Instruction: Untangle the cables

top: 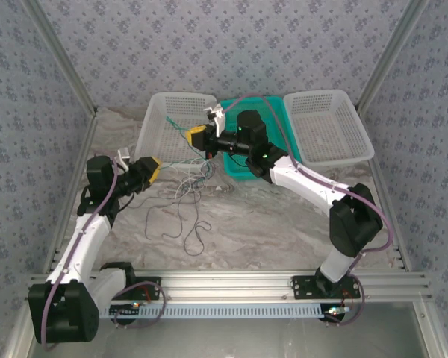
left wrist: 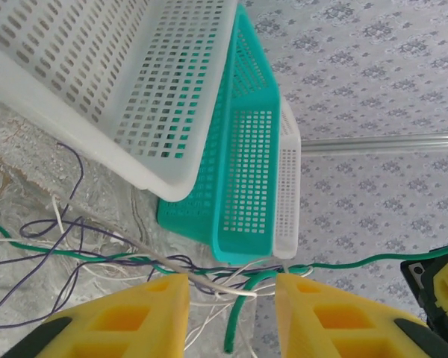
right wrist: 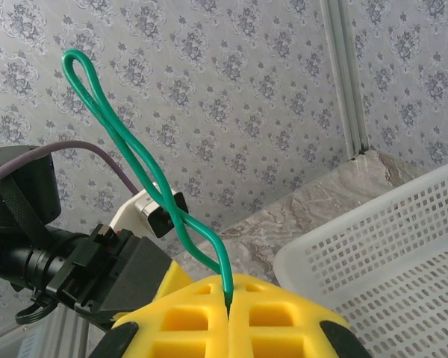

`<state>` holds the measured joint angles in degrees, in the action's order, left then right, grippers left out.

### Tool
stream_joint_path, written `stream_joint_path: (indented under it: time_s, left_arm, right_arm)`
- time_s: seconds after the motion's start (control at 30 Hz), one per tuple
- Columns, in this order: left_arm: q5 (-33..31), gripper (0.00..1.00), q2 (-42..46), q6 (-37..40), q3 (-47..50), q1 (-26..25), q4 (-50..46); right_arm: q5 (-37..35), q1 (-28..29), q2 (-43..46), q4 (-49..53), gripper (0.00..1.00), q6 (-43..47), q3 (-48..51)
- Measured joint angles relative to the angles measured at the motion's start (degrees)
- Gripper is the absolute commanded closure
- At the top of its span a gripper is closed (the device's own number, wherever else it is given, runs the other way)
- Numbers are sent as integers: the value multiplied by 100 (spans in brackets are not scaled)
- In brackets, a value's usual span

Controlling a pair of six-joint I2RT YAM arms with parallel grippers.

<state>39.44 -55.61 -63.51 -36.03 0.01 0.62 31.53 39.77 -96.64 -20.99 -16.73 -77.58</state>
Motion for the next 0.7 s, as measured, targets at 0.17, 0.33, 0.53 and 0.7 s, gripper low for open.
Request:
stream_joint_path:
  time_s: [0.17,0.33,0.53,0.7]
  left_arm:
    - [31,72,13,15,0,0,-236]
    - [57,76,4,44,0,0,-254]
    - [66,80,-151,33,0,0,-98]
    - [133,100,-315,-11,0,0,48]
  right_arm:
    - [0,0,-2,7,100,2,-31]
    - [0,13,-2,9,100,2,-59]
    - [2,48,-2,20,100,2,-59]
    - [-4,66,0,20,100,2,-59]
